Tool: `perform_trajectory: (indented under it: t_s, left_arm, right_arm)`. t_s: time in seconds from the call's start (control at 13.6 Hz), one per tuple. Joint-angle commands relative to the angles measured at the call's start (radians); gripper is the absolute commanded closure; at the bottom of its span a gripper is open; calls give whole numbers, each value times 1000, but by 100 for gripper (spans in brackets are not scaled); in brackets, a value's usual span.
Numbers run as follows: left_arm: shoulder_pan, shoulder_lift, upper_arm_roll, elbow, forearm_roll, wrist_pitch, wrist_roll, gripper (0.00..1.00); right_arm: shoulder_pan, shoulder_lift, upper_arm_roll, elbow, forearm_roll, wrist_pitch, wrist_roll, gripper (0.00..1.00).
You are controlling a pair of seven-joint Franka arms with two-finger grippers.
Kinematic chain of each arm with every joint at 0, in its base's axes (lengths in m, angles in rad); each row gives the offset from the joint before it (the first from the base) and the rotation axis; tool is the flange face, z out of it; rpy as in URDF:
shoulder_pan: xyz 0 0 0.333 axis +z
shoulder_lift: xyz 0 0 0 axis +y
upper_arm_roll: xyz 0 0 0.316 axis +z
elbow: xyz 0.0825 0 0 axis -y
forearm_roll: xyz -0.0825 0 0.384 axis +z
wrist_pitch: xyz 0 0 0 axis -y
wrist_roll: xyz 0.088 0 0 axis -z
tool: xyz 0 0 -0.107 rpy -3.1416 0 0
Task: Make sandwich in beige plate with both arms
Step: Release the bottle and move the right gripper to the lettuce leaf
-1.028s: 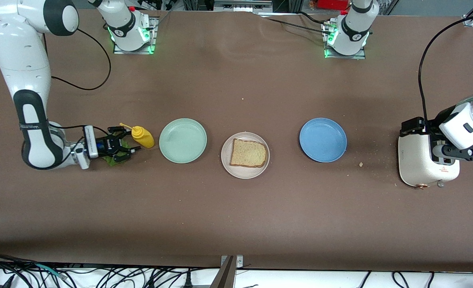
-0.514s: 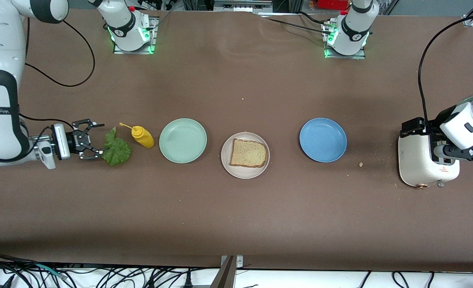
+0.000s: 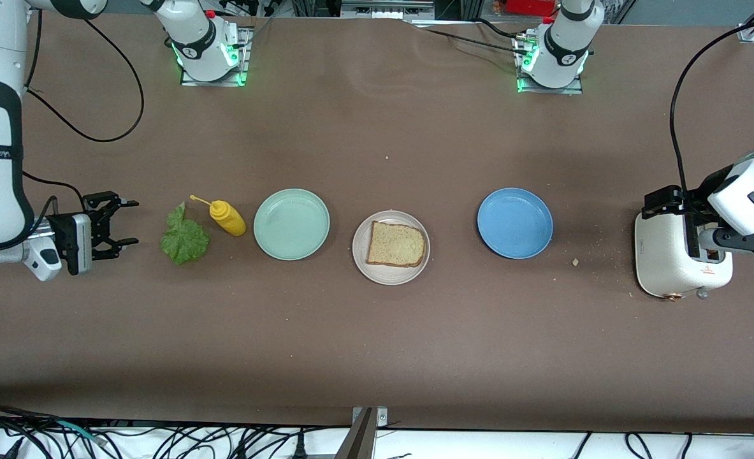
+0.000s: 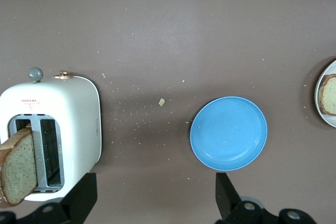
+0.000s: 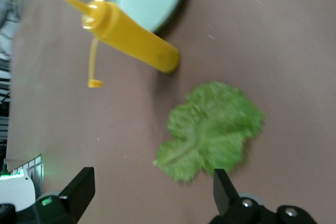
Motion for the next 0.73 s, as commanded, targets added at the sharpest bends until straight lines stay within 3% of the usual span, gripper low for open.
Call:
perform_trajectory:
  t_s: [0.0, 0.37, 0.66]
  left_arm:
    - [-2, -9, -1, 3, 32, 11, -8, 1]
    - [3, -9, -1, 0, 32, 37, -8, 1]
    - [2, -9, -2, 0, 32, 37, -10, 1]
  right_arm:
    - [47, -21, 6, -8, -89, 81, 223, 0]
    - [105, 15, 6, -55, -109, 244, 561, 0]
    - [157, 26, 6, -115, -113, 322, 647, 0]
